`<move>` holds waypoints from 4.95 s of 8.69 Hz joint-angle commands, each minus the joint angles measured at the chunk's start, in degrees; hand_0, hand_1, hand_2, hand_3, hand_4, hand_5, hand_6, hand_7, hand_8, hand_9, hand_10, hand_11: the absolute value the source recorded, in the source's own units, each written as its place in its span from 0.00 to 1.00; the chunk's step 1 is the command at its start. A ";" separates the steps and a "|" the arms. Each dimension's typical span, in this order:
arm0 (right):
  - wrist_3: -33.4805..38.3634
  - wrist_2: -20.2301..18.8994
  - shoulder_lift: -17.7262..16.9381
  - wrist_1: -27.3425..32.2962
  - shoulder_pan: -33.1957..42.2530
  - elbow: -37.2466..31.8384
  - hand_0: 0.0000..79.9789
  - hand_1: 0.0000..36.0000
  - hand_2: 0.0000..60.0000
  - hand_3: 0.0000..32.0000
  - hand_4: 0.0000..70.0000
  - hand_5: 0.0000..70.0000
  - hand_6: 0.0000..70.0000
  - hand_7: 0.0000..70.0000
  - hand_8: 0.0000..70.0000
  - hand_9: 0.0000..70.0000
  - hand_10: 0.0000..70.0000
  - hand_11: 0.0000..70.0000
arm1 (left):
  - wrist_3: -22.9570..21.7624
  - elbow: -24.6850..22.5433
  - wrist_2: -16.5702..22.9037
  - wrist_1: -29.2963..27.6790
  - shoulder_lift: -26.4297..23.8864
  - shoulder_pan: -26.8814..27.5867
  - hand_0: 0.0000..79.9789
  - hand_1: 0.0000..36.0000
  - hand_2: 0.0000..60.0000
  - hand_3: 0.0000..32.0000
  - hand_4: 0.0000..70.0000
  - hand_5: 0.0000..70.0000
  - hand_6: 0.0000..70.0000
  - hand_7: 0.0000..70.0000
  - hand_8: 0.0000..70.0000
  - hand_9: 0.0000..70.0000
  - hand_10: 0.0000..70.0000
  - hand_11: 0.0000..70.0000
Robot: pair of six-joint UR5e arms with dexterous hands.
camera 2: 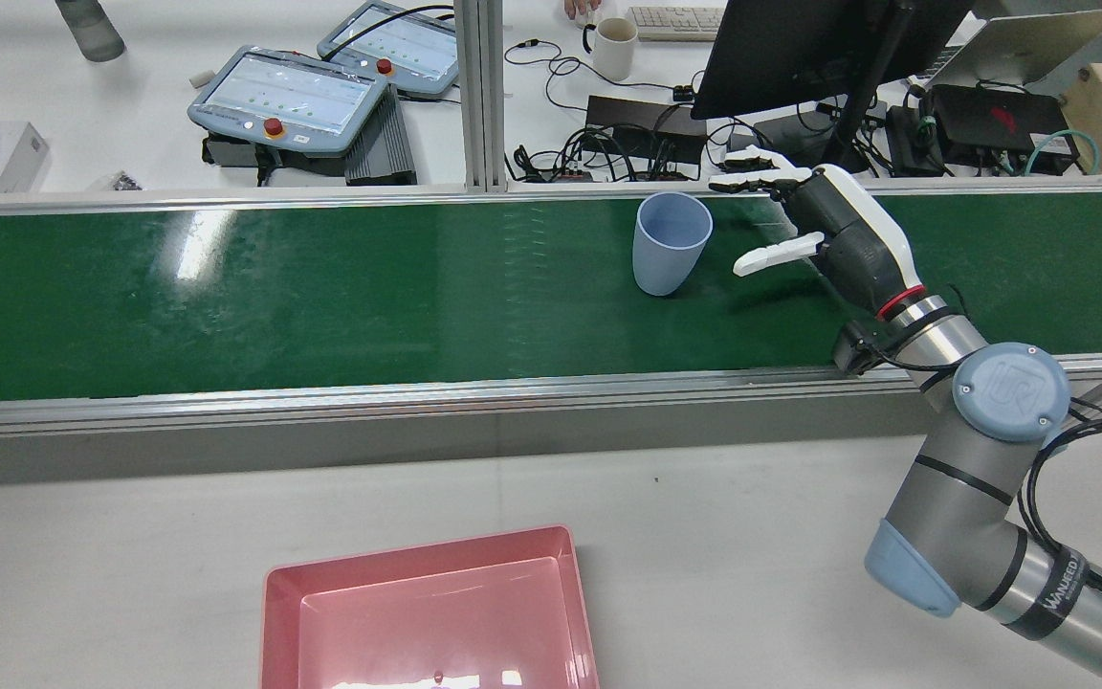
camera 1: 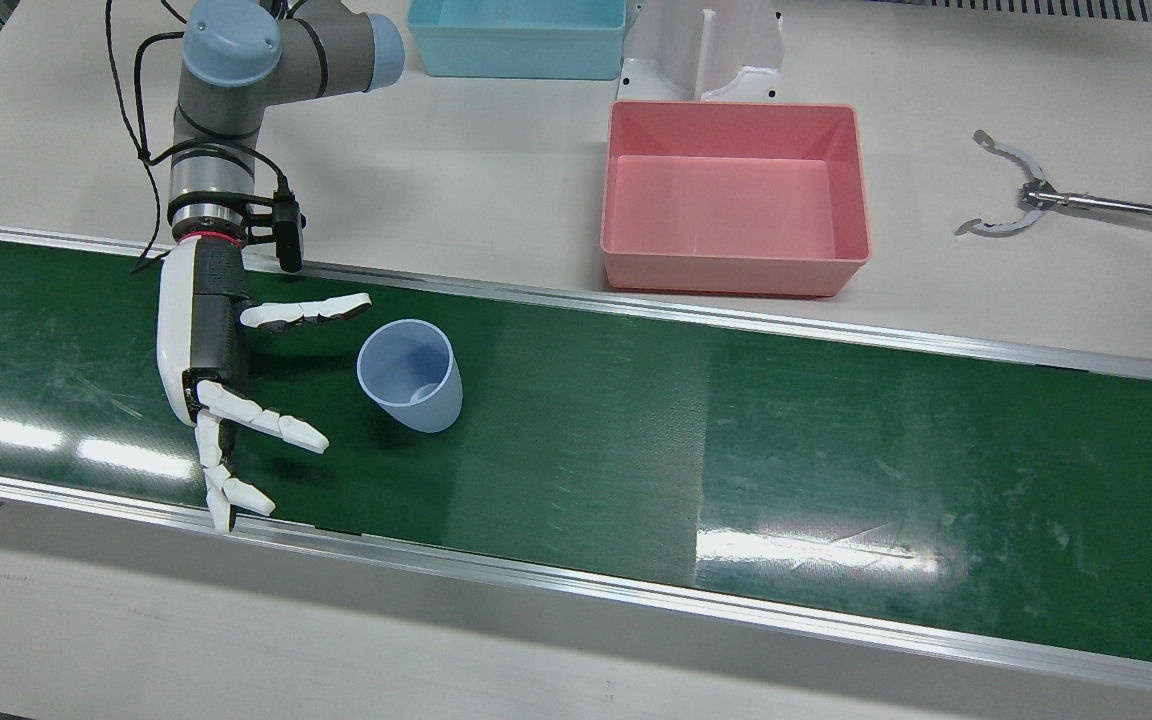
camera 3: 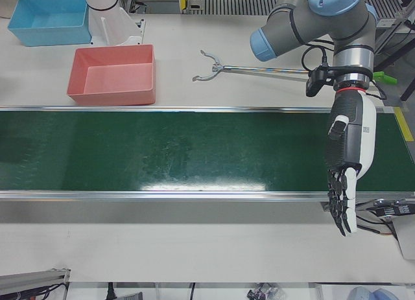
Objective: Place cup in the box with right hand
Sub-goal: 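Swing the open right hand down onto the belt beside the blue cup, then close the right hand fingers around the blue cup's side, then lift the blue cup off the belt and carry it over the pink tray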
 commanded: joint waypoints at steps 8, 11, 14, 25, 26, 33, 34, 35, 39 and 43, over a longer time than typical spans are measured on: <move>-0.76 0.01 4.12 0.10 -2.13 -2.93 0.67 0.36 0.03 0.00 0.46 0.07 0.10 0.47 0.04 0.12 0.06 0.10 | -0.03 0.00 0.00 0.02 -0.02 0.00 0.00 0.00 0.00 0.00 0.00 0.00 0.00 0.00 0.00 0.00 0.00 0.00; -0.76 -0.08 4.21 0.10 -2.31 -2.93 0.66 0.36 0.02 0.00 0.45 0.07 0.10 0.46 0.04 0.12 0.06 0.11 | -0.03 0.00 0.00 0.02 -0.02 0.00 0.00 0.00 0.00 0.00 0.00 0.00 0.00 0.00 0.00 0.00 0.00 0.00; -0.68 -0.51 4.21 0.10 -2.83 -2.58 0.66 0.36 0.02 0.00 0.45 0.07 0.10 0.46 0.04 0.13 0.06 0.11 | 0.06 0.00 0.00 0.02 -0.02 0.00 0.00 0.00 0.00 0.00 0.00 0.00 0.00 0.00 0.00 0.00 0.00 0.00; -0.59 -0.78 5.00 0.10 -3.45 4.26 0.69 1.00 1.00 0.00 0.60 0.17 0.35 1.00 0.48 0.82 0.21 0.34 | -0.03 0.00 0.00 0.02 -0.02 0.00 0.00 0.00 0.00 0.00 0.00 0.00 0.00 0.00 0.00 0.00 0.00 0.00; -0.68 -0.78 4.91 -0.07 -4.49 6.72 0.64 1.00 1.00 0.00 0.64 0.18 0.36 1.00 0.49 0.84 0.21 0.34 | 0.06 0.00 0.00 0.02 -0.02 0.00 0.00 0.00 0.00 0.00 0.00 0.00 0.00 0.00 0.00 0.00 0.00 0.00; -10.68 -0.43 4.21 -12.56 -22.31 28.10 0.70 1.00 1.00 0.00 0.61 0.19 0.34 1.00 0.43 0.76 0.17 0.29 | 0.06 0.00 0.00 0.02 -0.02 0.00 0.00 0.00 0.00 0.00 0.00 0.00 0.00 0.00 0.00 0.00 0.00 0.00; -12.96 -0.08 4.21 -12.47 -25.57 28.10 0.70 1.00 1.00 0.00 0.60 0.19 0.34 1.00 0.42 0.74 0.17 0.29 | 0.06 0.00 0.00 0.02 -0.02 0.00 0.00 0.00 0.00 0.00 0.00 0.00 0.00 0.00 0.00 0.00 0.00 0.00; -14.72 0.10 4.21 -12.47 -27.95 27.84 0.71 1.00 1.00 0.00 0.59 0.18 0.32 1.00 0.41 0.73 0.16 0.28 | -0.03 0.00 0.00 0.02 -0.02 0.09 0.00 0.00 0.00 0.00 0.00 0.00 0.00 0.00 0.00 0.00 0.00 0.00; -15.62 0.10 1.84 -11.94 -31.21 23.36 0.71 1.00 1.00 0.00 0.52 0.15 0.23 0.89 0.23 0.46 0.13 0.23 | 0.06 0.00 0.00 0.02 -0.02 0.00 0.00 0.00 0.00 0.00 0.00 0.00 0.00 0.00 0.00 0.00 0.00 0.00; -15.71 0.10 2.01 -11.94 -32.80 23.35 0.72 0.32 0.00 0.00 0.51 0.07 0.11 0.43 0.01 0.06 0.05 0.09 | 0.06 0.00 0.00 0.02 -0.02 0.00 0.00 0.00 0.00 0.00 0.00 0.00 0.00 0.00 0.00 0.00 0.00 0.00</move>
